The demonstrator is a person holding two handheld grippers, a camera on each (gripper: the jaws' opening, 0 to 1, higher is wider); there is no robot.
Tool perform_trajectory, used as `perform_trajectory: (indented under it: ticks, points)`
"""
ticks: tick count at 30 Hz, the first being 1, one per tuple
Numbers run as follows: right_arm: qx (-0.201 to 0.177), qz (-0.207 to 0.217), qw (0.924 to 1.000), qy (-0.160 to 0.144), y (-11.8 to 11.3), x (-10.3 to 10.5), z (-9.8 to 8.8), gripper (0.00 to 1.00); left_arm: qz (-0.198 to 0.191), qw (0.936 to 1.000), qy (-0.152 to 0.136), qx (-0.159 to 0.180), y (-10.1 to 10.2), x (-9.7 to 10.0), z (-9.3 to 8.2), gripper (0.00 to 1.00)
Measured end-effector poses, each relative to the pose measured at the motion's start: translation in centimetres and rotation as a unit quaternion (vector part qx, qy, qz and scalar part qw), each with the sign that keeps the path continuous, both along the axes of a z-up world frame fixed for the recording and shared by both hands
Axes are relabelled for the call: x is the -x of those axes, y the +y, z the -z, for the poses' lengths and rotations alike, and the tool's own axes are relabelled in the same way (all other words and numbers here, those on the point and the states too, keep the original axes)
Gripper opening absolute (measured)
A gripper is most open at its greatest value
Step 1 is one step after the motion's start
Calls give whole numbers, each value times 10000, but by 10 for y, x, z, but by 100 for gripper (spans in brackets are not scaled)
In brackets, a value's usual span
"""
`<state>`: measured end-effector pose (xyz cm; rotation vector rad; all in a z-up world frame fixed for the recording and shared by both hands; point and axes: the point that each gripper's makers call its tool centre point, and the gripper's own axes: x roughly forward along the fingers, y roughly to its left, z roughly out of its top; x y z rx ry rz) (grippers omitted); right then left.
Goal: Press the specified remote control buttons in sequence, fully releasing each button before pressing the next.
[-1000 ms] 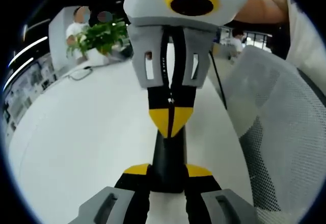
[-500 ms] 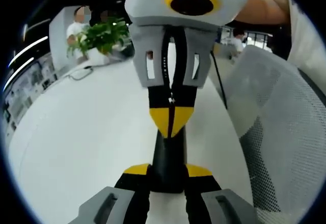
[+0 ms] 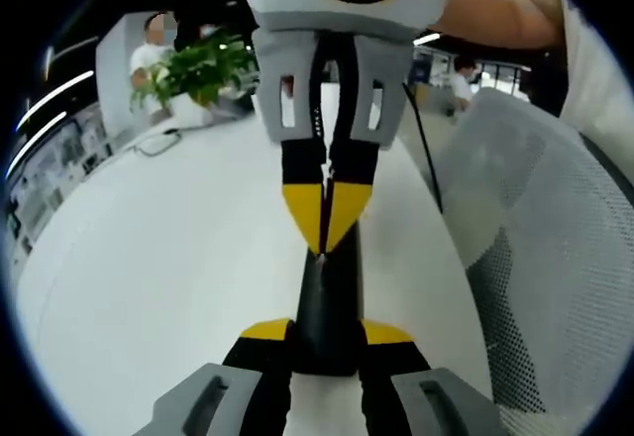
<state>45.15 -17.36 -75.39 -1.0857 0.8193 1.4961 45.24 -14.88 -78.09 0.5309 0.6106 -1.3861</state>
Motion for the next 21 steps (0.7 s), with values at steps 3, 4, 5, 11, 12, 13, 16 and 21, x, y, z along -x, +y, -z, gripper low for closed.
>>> perform_trajectory:
  ticks: [3, 4, 5, 11, 12, 13, 16, 21]
  points:
    - [-66, 6, 10000, -46, 3, -3, -5, 0, 3, 10000, 2, 4, 0, 0, 0, 24]
    - [-83, 10, 10000, -49, 4, -4, -6, 0, 2, 10000, 1, 5, 0, 0, 0, 24]
    - [-82, -1, 10000, -50, 5, -4, -6, 0, 1, 10000, 1, 7, 0, 0, 0, 24]
    - [-36, -69, 9999, -65, 6, -3, -7, 0, 7, 10000, -5, 5, 0, 1, 0, 24]
    - [-34, -82, 9999, -65, 6, -3, -7, 0, 8, 10000, -5, 6, 0, 1, 0, 24]
    - [-23, -101, 9999, -60, 7, -3, -7, 0, 9, 10000, -6, 7, 0, 1, 0, 24]
    - [17, -136, 9999, -49, 8, -3, -5, 0, 13, 10000, -2, 7, 0, 0, 0, 24]
    - [54, -197, 9998, -25, 11, 0, -1, 0, 11, 10000, -5, 16, 0, 1, 0, 24]
